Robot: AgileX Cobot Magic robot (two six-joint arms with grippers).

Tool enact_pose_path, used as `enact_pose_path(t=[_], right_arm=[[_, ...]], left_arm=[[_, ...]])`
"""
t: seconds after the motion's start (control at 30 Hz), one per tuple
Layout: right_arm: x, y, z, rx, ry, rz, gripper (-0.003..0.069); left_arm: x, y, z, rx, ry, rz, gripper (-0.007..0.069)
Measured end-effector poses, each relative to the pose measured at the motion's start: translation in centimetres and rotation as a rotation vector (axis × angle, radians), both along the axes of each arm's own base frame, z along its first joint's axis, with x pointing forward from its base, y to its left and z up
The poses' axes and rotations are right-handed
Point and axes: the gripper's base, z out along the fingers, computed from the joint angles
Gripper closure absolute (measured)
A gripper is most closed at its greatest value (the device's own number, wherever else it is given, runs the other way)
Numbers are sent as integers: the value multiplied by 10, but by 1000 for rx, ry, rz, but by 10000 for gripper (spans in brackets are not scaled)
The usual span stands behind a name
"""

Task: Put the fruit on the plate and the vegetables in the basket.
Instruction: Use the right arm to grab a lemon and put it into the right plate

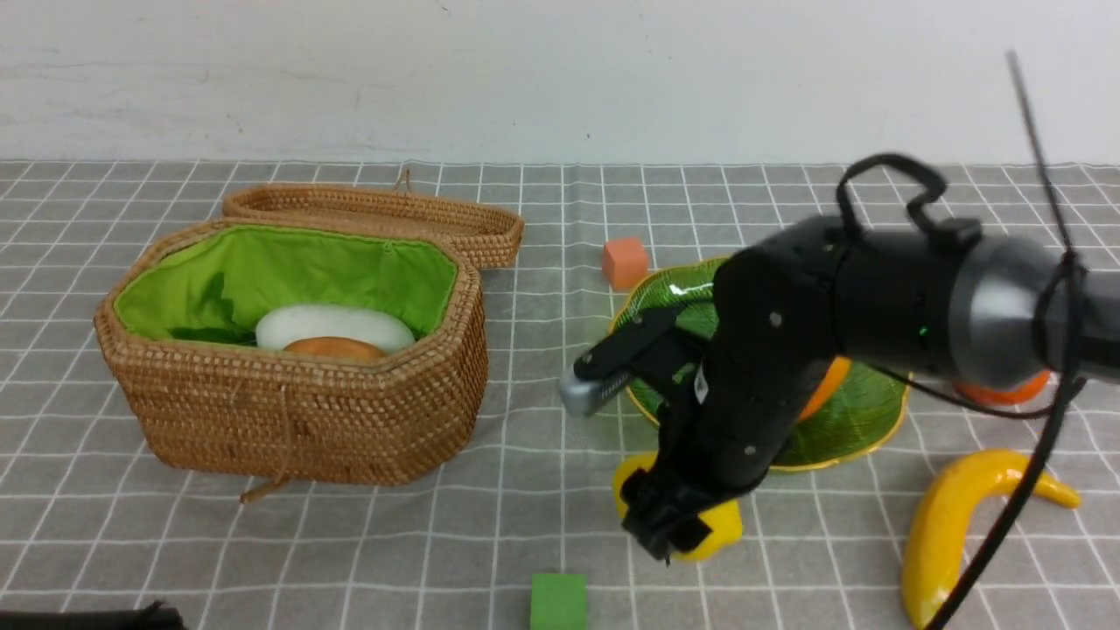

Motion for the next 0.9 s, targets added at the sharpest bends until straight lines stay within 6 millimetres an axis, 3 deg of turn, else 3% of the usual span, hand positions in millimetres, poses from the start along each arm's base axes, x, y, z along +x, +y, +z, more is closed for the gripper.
enact_pose_path(t=[0.1, 0.13, 0.17, 0.27, 0.4, 0.6, 0.8, 0.9], right_arm=[[18, -13, 32, 93, -105, -136, 75], [20, -15, 34, 97, -117, -145, 75], [35, -26, 41, 133, -181, -210, 75], [61, -43, 34, 173, -267, -285, 75], [78, -45, 12, 184, -282, -317, 75], [84, -43, 0, 185, -279, -319, -20], [81, -44, 8, 197, -274, -344, 0], [64, -52, 34, 186, -230, -379, 55]], left_arm=[[3, 0, 8, -65, -58, 26, 607], [3, 0, 9, -73, -65, 29, 607], [4, 0, 11, -96, -85, 38, 607], [5, 0, 13, -108, -93, 41, 607], [4, 0, 13, -112, -90, 40, 608], [4, 0, 13, -115, -86, 38, 608], [4, 0, 12, -115, -71, 31, 608], [3, 0, 11, -111, -67, 29, 608]])
